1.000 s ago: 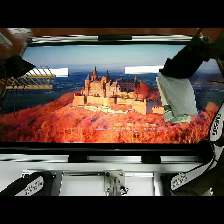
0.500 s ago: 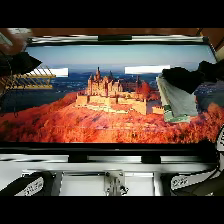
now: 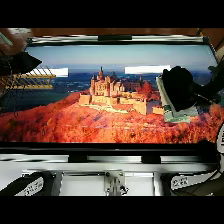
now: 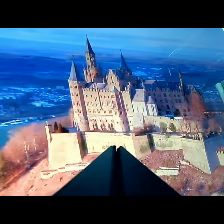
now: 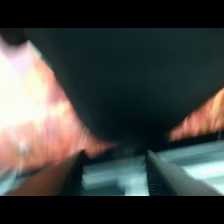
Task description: Fold the shirts.
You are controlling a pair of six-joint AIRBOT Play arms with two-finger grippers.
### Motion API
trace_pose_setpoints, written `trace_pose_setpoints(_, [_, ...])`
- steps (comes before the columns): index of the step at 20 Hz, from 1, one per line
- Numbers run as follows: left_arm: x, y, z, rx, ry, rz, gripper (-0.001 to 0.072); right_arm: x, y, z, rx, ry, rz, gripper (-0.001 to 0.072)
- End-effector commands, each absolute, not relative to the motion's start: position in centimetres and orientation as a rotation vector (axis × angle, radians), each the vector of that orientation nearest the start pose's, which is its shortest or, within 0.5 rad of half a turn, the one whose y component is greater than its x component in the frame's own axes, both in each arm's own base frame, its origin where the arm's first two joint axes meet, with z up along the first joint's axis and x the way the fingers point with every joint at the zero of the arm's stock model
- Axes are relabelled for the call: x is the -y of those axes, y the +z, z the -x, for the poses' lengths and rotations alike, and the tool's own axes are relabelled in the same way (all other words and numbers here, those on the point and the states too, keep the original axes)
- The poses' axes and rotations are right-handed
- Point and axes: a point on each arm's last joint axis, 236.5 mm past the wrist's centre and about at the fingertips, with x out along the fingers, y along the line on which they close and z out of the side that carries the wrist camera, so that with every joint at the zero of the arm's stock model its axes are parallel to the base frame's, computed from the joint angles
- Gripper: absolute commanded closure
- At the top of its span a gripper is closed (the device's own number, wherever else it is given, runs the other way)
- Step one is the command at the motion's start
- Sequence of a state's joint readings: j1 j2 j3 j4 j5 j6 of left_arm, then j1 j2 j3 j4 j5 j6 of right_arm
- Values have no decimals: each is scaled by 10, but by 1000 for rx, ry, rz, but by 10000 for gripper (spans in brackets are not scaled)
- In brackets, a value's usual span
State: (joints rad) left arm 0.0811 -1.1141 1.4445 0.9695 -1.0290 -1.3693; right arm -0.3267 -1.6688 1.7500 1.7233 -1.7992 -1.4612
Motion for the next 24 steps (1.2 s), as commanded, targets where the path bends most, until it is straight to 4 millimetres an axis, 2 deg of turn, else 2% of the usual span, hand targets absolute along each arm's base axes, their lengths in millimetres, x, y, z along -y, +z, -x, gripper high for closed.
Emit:
trace_pose_setpoints(1, [80,245,-433,-618,-371,310,674,77,26,-356,-1739,-142,-481,200])
trace_pose_setpoints(3, [80,245,-433,-618,-372,311,674,90,47,-361,-1669,-174,-465,200])
trace_pose_setpoints(5, [80,244,-433,-620,-372,310,674,111,83,-374,-1533,-228,-455,202])
trace_pose_setpoints(7, [82,242,-434,-620,-378,283,675,128,136,-410,-1278,-251,-434,203])
trace_pose_setpoints(8, [84,236,-434,-633,-378,239,676,126,175,-440,-1086,-215,-411,203])
trace_pose_setpoints(9, [84,225,-435,-661,-361,173,676,108,216,-471,-886,-146,-401,203])
trace_pose_setpoints(10, [84,208,-434,-712,-322,109,676,82,249,-491,-743,-75,-388,204])
trace_pose_setpoints(11, [81,190,-431,-779,-273,49,676,46,268,-504,-669,0,-355,204])
trace_pose_setpoints(12, [78,166,-423,-874,-219,-22,675,10,266,-507,-685,54,-300,204])
trace_pose_setpoints(13, [76,144,-412,-976,-191,-89,669,-25,241,-502,-779,82,-208,204])
trace_pose_setpoints(14, [79,122,-397,-1087,-193,-146,599,-51,205,-489,-915,90,-127,202])
trace_pose_setpoints(15, [85,106,-384,-1176,-207,-168,346,-72,164,-471,-1079,96,-70,201])
trace_pose_setpoints(16, [89,92,-374,-1250,-201,-163,89,-89,132,-455,-1215,123,-35,202])
trace_pose_setpoints(17, [90,85,-370,-1291,-190,-152,81,-102,107,-442,-1330,147,-11,201])
trace_pose_setpoints(19, [92,80,-368,-1310,-192,-146,86,-113,79,-428,-1453,161,25,201])
trace_pose_setpoints(21, [92,80,-368,-1312,-192,-146,86,-119,69,-421,-1504,170,45,202])
trace_pose_setpoints(24, [92,79,-367,-1316,-192,-147,86,-120,68,-425,-1490,172,43,202])
